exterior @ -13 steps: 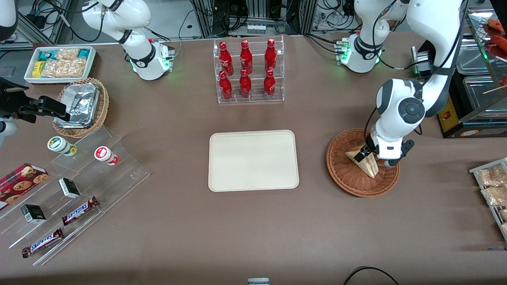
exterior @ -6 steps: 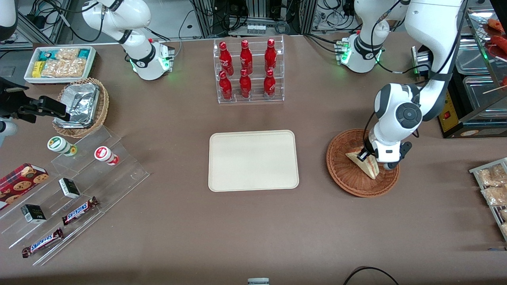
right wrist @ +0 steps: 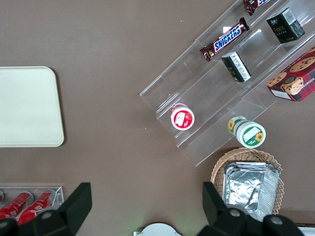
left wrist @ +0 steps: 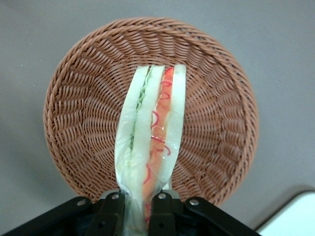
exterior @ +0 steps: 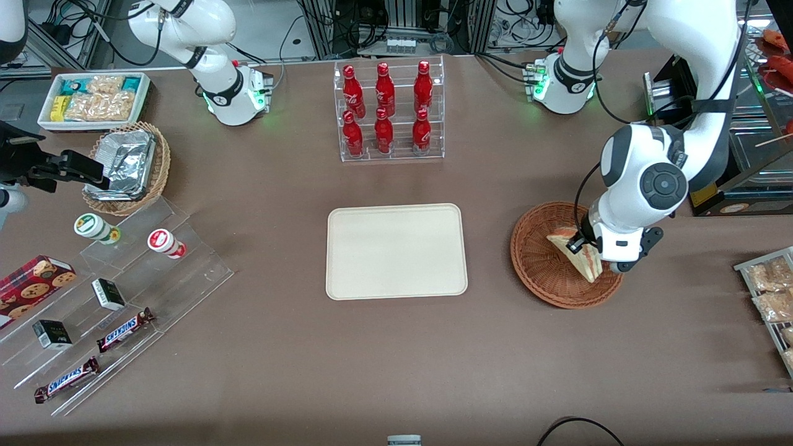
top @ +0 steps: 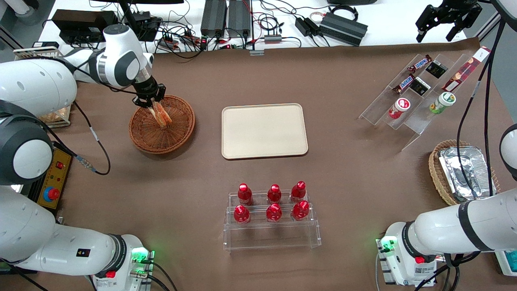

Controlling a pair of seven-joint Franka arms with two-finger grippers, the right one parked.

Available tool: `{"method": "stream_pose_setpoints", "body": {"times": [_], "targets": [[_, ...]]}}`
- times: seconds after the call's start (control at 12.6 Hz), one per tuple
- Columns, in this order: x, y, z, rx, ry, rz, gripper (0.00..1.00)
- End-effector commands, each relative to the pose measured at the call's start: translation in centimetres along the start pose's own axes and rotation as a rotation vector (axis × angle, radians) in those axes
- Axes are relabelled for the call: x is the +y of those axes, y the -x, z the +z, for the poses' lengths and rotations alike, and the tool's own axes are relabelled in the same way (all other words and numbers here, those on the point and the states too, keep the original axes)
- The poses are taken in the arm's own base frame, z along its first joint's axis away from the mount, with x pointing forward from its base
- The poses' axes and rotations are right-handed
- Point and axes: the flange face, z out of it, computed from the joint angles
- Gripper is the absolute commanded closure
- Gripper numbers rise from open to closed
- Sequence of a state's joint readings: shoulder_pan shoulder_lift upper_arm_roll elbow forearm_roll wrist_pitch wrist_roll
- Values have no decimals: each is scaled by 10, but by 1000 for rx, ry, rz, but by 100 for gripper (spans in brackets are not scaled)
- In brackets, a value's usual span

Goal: Place sandwich from basket to tray
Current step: 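Lift the sandwich and carry it over the cream tray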

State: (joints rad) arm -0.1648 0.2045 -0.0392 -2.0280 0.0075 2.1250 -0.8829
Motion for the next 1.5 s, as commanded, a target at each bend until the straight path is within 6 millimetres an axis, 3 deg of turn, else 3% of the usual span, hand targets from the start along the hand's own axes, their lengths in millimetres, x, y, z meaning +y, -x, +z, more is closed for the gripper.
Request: {"method": "stream_pose_setpoints", "body": {"times": [0.0, 0.4, 0.87, 1.27, 1.42], "targets": [[38, 22, -15, 13, -4, 97, 100], [134, 91, -19, -6, -70, 275, 100], [207, 165, -1, 6, -63, 418, 100], [250, 231, 22, 32, -27, 515, 100], [269, 245, 34, 34, -15, 526, 100]]}}
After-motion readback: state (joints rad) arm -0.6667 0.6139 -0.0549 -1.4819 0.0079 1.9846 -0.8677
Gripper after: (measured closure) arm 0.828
